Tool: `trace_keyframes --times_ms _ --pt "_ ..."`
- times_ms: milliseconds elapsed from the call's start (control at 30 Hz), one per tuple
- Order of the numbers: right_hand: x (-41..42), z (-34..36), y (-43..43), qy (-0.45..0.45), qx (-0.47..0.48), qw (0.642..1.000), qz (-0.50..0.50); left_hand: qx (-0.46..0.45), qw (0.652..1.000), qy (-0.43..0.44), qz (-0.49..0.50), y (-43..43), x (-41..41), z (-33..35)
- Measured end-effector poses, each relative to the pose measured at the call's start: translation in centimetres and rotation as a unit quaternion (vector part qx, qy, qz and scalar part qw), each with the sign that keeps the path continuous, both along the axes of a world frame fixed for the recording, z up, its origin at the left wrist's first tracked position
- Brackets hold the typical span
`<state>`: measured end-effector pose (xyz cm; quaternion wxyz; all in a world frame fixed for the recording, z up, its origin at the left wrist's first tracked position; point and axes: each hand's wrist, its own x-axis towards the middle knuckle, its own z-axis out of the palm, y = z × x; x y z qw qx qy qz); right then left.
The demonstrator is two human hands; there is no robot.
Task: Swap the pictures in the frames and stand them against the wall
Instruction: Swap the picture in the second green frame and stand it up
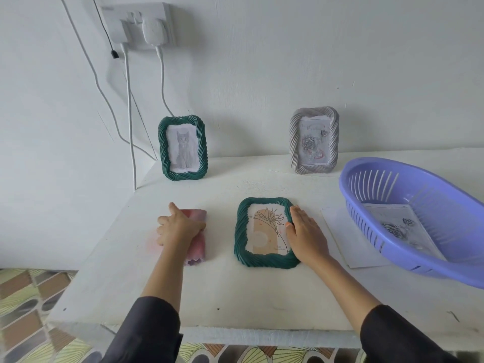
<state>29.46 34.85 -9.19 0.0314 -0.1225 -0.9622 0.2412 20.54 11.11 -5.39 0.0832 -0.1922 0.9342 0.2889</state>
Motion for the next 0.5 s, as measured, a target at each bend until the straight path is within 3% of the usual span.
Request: trace_keyframes --times_ms 100,267,333,433,500 --pt "0.0 0.1 0.3 0.014 -0.046 0.999 -0.007 0.057 0.998 -0.005 -0.012 -0.4 0.0 0.4" --pt "0.3 2.4 -0.2 0.081 -0.264 0.961 -0.013 0.283 0.957 -0.018 -0.065 0.5 -0.5 2.4" --pt "0.4 4.3 -1.6 0.062 -0.367 0.928 0.015 0.35 0.931 -0.01 -0.107 2.5 0.1 3.7" --pt "0.0 6.3 -3.1 0.016 -0.535 0.842 0.076 0.418 0.893 -0.001 -0.168 6.4 1.2 5.4" --pt "-0.7 6.6 -4.0 0.029 -0.572 0.818 0.055 0.477 0.855 -0.019 -0.204 8.6 1.8 5.9"
